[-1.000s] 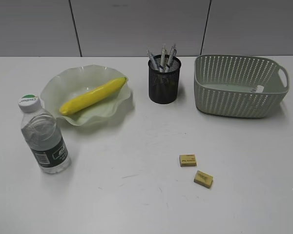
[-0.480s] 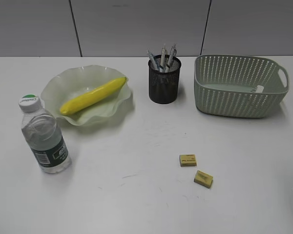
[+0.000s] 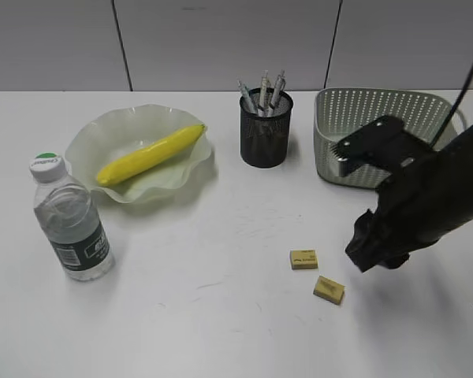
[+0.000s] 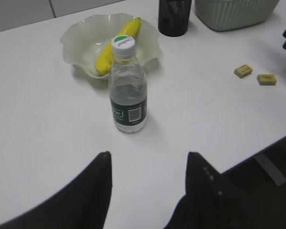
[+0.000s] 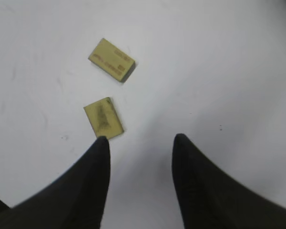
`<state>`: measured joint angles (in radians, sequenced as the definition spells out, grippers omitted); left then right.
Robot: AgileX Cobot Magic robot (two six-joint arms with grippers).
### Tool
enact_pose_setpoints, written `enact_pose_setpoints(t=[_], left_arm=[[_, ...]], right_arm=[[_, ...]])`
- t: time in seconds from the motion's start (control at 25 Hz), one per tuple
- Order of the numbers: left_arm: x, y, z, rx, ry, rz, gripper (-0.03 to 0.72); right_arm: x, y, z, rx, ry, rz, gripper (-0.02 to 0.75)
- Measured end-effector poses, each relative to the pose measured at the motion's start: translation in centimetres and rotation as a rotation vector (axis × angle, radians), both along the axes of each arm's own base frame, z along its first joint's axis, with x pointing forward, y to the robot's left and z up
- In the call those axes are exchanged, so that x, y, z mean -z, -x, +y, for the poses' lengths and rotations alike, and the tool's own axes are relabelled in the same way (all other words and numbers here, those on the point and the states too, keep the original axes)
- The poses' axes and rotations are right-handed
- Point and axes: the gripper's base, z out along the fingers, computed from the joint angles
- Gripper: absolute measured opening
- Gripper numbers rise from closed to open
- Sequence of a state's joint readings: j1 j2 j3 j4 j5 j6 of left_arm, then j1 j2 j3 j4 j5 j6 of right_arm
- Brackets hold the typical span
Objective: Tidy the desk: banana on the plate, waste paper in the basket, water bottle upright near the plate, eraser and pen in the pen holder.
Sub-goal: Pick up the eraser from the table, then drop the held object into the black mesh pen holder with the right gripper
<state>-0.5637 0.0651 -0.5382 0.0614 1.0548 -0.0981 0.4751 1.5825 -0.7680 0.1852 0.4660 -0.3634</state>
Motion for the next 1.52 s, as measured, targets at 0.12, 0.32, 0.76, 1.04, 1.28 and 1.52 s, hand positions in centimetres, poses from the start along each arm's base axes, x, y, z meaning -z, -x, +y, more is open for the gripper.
enact_pose_setpoints(t=[0.12, 0.32, 0.76, 1.04, 1.28, 1.52], left_arm=[[0.0, 0.2, 0.1, -0.103, 0.006, -0.010, 0.360], [0.0, 1.2, 0.4, -0.294, 0.028, -0.064, 0.326], [0.1, 1.3, 0.3, -0.424, 0.025, -0.067, 0.259], [0.1, 1.3, 0.3, -0.424, 0.025, -0.067, 0.256], [0.1, 1.3, 0.3, -0.424, 0.025, -0.067, 0.255], [0.1, 1.3, 0.3, -0.424, 0.025, -0.067, 0.255]], right_arm=[[2.0, -0.2, 1.5, -0.064, 0.041, 0.057, 0.386], [4.0, 0.0, 3.8, -0.143, 0.075, 0.098, 0.393], [6.8, -0.8, 4.6, -0.156, 0.115, 0.158, 0.251], [2.1, -1.5, 5.0, -0.120, -0.011, -0.041, 0.210], [-6.2, -6.0, 6.9, -0.021, -0.291, -0.606, 0.210], [-5.6, -13.4, 8.5, 0.139, -0.370, -0.654, 0.210]])
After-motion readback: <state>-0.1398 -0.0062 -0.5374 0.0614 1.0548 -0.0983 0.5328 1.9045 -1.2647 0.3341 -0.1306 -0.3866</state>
